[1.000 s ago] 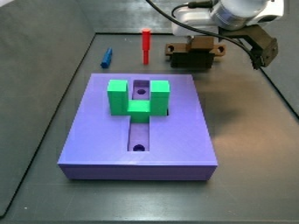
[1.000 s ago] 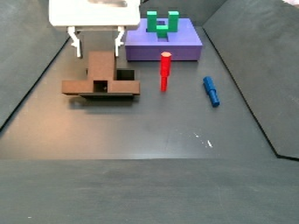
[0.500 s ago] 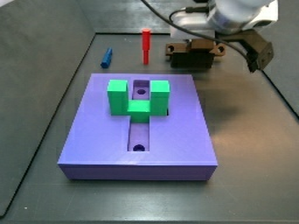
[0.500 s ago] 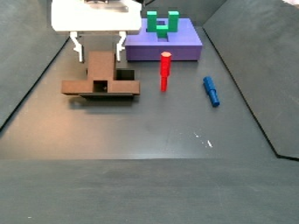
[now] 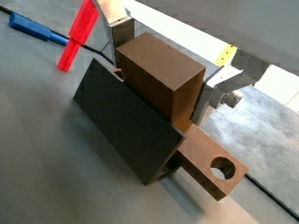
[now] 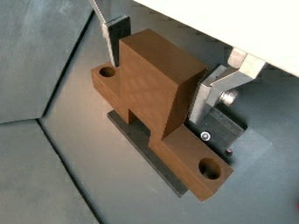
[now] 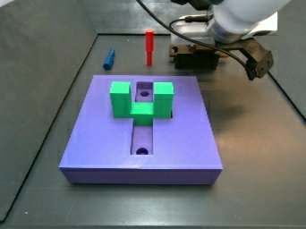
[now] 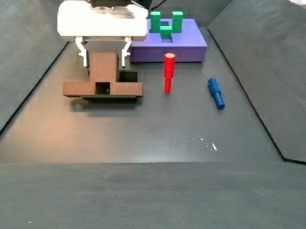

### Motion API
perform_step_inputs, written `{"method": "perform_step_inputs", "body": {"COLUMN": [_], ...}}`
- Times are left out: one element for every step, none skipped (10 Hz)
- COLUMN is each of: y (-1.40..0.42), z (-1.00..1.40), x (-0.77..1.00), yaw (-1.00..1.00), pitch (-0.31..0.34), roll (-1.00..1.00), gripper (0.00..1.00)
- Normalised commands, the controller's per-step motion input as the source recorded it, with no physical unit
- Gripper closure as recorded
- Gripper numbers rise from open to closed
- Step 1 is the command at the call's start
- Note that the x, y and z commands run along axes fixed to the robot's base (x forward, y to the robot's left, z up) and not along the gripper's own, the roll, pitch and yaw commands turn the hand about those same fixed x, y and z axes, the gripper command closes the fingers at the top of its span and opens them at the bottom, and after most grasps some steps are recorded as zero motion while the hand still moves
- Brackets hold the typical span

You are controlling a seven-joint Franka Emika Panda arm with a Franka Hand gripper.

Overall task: Pick up the brown object. Move up. Place the brown object on the fixture. Regrasp the brown object. Move to above the board. Insert the brown object.
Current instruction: Regrasp the brown object.

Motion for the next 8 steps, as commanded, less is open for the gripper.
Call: {"method": "perform_step_inputs", "body": {"y": [0.0, 0.0, 0.0, 0.0, 0.0, 0.0, 0.0, 0.0], "z": [0.0, -0.06, 0.0, 0.0, 0.0, 0.0, 0.0, 0.0], "x": [0.0, 0.0, 0.0, 0.0, 0.0, 0.0, 0.0, 0.0], "yaw": [0.0, 0.0, 0.0, 0.0, 0.0, 0.0, 0.0, 0.0], "pitch": [0.0, 0.0, 0.0, 0.0, 0.0, 0.0, 0.0, 0.0], "roll": [0.06, 0.11, 0.1, 0.0, 0.0, 0.0, 0.0, 0.0], "gripper": [0.0, 0.0, 0.0, 0.0, 1.0, 1.0, 1.0, 1.0]}}
